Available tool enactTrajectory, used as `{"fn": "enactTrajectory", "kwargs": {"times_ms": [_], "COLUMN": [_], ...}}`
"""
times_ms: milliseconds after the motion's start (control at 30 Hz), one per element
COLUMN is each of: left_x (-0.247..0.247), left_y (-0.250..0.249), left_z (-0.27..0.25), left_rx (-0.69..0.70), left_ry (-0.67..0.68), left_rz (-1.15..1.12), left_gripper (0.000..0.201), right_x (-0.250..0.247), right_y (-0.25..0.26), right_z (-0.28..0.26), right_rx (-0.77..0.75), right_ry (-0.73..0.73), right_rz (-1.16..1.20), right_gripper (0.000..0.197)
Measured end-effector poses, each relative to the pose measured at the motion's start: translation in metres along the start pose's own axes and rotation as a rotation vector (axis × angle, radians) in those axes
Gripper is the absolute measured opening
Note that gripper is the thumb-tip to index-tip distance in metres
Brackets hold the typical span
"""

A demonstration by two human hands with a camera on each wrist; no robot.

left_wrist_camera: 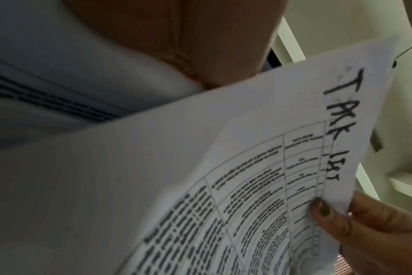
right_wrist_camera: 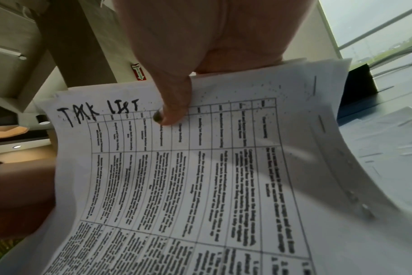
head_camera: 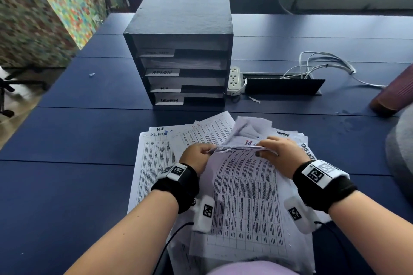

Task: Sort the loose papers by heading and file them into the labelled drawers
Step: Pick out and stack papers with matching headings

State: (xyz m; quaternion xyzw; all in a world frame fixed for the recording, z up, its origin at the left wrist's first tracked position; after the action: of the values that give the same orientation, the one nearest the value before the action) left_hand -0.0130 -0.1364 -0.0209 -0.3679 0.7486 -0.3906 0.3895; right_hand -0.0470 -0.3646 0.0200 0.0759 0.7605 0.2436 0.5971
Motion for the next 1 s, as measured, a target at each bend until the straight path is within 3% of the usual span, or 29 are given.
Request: {"fn": "enactTrajectory", "kwargs": {"times_ms": [67,200,300,400,567,667,767,900,1000], "left_x": [0.003,0.004,0.006,0.003,-0.005,-0.011,-0.015,-0.029,-0.043], "left_y": [-0.002,-0.008,-0.012,-0.008,0.003,0.008,0.011,0.015,0.011], "left_z": [-0.008,-0.02,-0.024,-0.018,-0.007,-0.004,-0.004,-0.006,-0.009], "left_rx": [-0.012,0.037,0.053,0.0,-0.124,-0.151,-0.171,-0.188,-0.205], "left_ry": [0.07,0.127,0.152,0.09,-0.014,-0.017,-0.026,-0.036,-0.126], "left_rz": [-0.112,-0.107,-0.117,0.05,0.172,0.339,0.368,0.44,0.544], "left_gripper": [0.011,0.03,0.024,0.037,0.019,0.026,0.03,0.037,0.035], "right_x": [-0.001,-0.001,-0.003,-0.002,-0.008,-0.013,-0.017,-0.024,-0.027], "right_y": [-0.002,-0.002,0.0,0.003,-0.003,-0.005,-0.003,-0.005,-0.006], "right_z": [0.0,-0.001,-0.004,-0.006,-0.006,-0.01,-0.012,-0.006,0.0], "right_rx": [0.058,0.079,0.063,0.057,0.143,0.175,0.22,0.314,0.354], "right_ry": [0.012,0.014,0.007,0.051,0.048,-0.001,-0.011,0.022,0.066], "right_rz": [0.047,0.056,0.047,0.028,-0.031,-0.105,-0.118,0.004,0.037], "right_gripper": [0.022,0.023,0.022,0.019,0.014,0.012,0.01,0.015,0.029]}}
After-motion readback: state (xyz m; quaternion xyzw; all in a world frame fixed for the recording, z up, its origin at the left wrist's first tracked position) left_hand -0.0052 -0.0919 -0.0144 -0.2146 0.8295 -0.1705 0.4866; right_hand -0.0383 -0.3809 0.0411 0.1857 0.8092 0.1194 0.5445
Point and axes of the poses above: each hand's wrist, its own z-axis towards the middle knuckle, its own x-axis out of the palm, y = z × x, the point moved 2 cm from there along z, towards the middle knuckle, and after that the axes turned 11 degrees about y, right-handed, at the moved point
